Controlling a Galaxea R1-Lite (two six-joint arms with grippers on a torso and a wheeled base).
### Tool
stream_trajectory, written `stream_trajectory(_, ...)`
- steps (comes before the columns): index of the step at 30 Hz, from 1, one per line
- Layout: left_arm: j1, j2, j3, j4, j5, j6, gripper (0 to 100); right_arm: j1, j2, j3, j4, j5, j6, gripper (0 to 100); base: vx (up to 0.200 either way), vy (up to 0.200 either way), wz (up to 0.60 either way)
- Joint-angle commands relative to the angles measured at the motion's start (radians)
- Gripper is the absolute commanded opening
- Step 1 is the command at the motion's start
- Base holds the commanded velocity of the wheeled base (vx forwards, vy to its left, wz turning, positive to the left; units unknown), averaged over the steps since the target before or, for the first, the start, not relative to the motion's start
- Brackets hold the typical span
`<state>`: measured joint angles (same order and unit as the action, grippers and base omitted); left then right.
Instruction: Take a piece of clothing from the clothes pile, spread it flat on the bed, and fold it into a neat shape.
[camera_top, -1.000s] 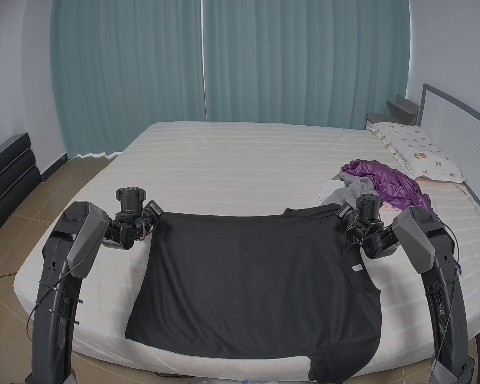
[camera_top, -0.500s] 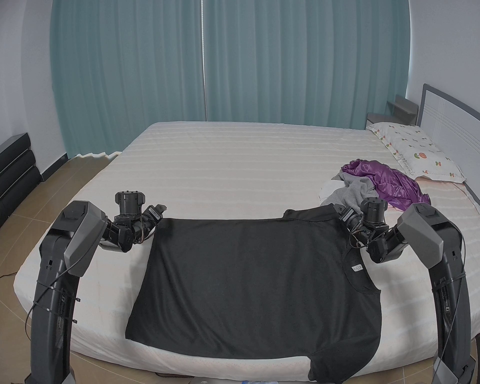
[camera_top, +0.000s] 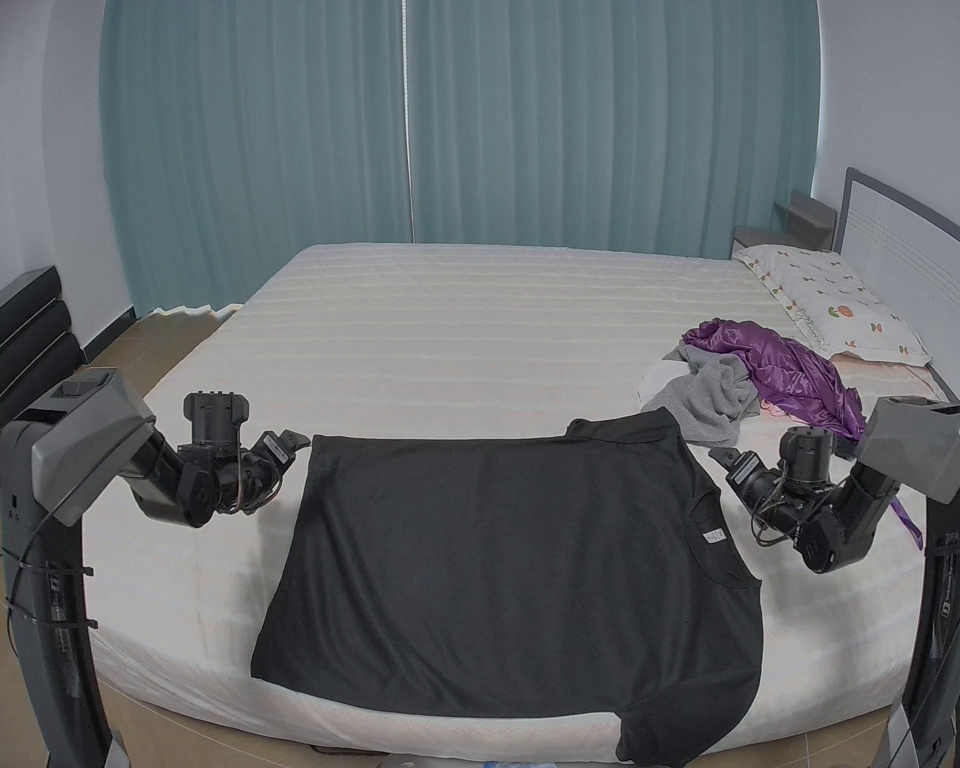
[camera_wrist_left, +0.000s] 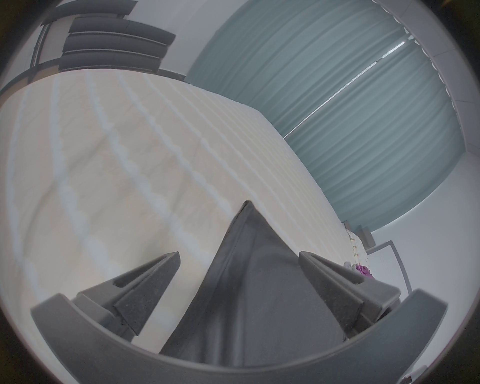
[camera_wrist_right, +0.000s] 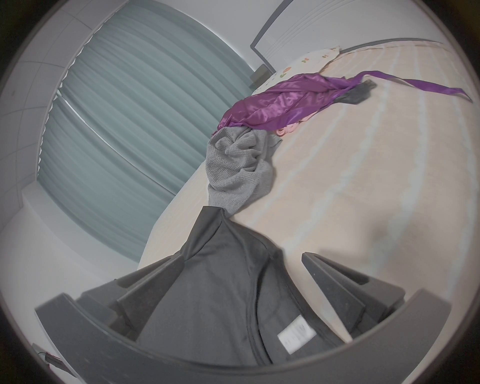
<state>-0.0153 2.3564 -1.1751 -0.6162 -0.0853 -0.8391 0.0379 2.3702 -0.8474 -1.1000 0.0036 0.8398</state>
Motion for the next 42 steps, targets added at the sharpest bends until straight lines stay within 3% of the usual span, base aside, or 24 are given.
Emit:
stream_trajectory(1,-0.002,-0.374,0.631,-0.278,-0.063,-0.072,100,-0.035,-0.238,0.587,-0.377,0.049,0.065,100,0.000,0.000,0.00)
stream_trajectory(5,-0.028,-0.394,0.718,-0.338,-0.063,-0.101,100,-0.027,-0.207,0.631,-0.420,0.108,0.085,100,0.000,0.000,0.00)
stream_trajectory(8,-0.057,-0.413,0.761,-0.343,-0.060,-0.190,100,-0.023,-0.180,0.660,-0.454,0.170,0.143,100,0.000,0.000,0.00)
stream_trajectory(10,-0.078,-0.419,0.790,-0.344,-0.060,-0.225,100,-0.021,-0.177,0.685,-0.462,0.168,0.147,100,0.000,0.000,0.00)
stream_trajectory(22,-0.086,-0.413,0.868,-0.412,-0.062,-0.235,100,-0.010,-0.177,0.717,-0.466,0.179,0.148,100,0.000,0.000,0.00)
stream_trajectory(42,-0.075,-0.379,0.867,-0.427,-0.063,-0.235,100,-0.032,-0.149,0.705,-0.466,0.213,0.127,100,0.000,0.000,0.00)
